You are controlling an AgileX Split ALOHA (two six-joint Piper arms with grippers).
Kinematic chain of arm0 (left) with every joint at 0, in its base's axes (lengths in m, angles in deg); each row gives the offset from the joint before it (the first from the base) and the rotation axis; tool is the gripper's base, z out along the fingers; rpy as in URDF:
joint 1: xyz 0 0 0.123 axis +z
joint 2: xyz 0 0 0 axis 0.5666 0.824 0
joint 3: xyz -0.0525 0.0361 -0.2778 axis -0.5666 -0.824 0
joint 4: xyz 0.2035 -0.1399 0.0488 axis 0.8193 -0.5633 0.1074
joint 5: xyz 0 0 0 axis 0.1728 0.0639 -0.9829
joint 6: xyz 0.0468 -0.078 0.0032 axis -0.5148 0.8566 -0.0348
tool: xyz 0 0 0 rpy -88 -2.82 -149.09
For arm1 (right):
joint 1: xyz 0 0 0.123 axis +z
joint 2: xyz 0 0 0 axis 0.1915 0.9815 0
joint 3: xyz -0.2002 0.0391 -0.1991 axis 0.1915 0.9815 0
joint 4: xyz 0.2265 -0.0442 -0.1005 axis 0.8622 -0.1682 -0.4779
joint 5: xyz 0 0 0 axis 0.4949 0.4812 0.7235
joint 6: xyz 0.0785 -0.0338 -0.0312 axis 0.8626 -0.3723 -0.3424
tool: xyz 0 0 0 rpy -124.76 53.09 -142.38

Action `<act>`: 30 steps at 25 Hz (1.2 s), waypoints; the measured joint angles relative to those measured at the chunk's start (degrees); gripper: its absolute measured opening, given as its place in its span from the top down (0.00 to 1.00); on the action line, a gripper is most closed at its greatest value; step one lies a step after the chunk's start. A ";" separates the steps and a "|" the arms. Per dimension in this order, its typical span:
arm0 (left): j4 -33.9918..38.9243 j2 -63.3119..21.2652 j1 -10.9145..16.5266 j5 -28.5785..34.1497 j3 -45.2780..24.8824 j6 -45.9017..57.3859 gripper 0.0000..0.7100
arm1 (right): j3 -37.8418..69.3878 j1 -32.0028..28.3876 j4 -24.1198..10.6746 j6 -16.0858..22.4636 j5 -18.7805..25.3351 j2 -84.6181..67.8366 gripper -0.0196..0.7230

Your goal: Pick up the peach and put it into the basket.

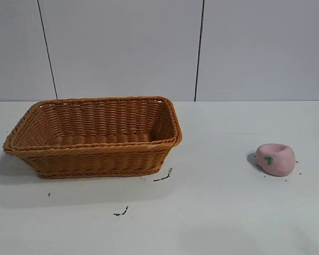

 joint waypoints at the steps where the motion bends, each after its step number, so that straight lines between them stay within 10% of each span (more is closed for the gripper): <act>1: 0.00 0.00 0.00 0.00 0.00 0.00 0.02 | 0.00 0.00 0.00 0.00 0.00 0.00 0.04; 14: 0.00 0.00 0.00 0.00 0.00 0.00 0.02 | -1.94 0.00 0.05 0.18 -0.07 5.28 0.04; 30: 0.00 0.00 0.00 0.00 0.00 0.00 0.02 | -26.79 0.00 0.07 0.37 -5.96 65.29 0.04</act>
